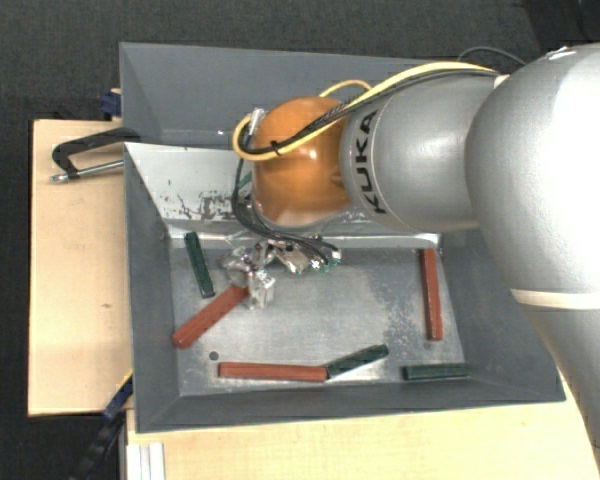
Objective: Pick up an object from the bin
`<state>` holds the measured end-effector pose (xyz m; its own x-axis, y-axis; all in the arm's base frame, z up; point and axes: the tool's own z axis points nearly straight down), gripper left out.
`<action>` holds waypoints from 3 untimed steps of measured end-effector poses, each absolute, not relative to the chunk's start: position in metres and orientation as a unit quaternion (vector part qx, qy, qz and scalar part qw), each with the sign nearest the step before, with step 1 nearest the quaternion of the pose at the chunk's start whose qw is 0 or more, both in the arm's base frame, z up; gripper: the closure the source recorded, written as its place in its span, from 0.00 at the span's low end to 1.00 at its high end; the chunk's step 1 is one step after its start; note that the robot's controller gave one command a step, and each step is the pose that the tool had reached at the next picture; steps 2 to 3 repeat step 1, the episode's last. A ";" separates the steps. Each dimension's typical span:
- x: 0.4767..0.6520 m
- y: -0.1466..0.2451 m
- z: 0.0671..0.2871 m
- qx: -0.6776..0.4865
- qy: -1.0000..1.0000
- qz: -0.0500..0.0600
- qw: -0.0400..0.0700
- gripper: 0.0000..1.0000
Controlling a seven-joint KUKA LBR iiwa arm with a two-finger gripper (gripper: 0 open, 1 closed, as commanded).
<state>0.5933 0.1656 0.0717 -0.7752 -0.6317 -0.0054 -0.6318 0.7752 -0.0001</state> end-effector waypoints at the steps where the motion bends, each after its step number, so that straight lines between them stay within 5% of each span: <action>1: 0.590 0.165 0.264 -0.346 0.938 0.000 0.008 1.00; 3: 0.590 0.165 0.264 -0.346 0.938 0.000 0.008 1.00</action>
Offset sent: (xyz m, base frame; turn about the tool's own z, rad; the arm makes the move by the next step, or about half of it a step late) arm 0.0000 0.0000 0.0000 0.0000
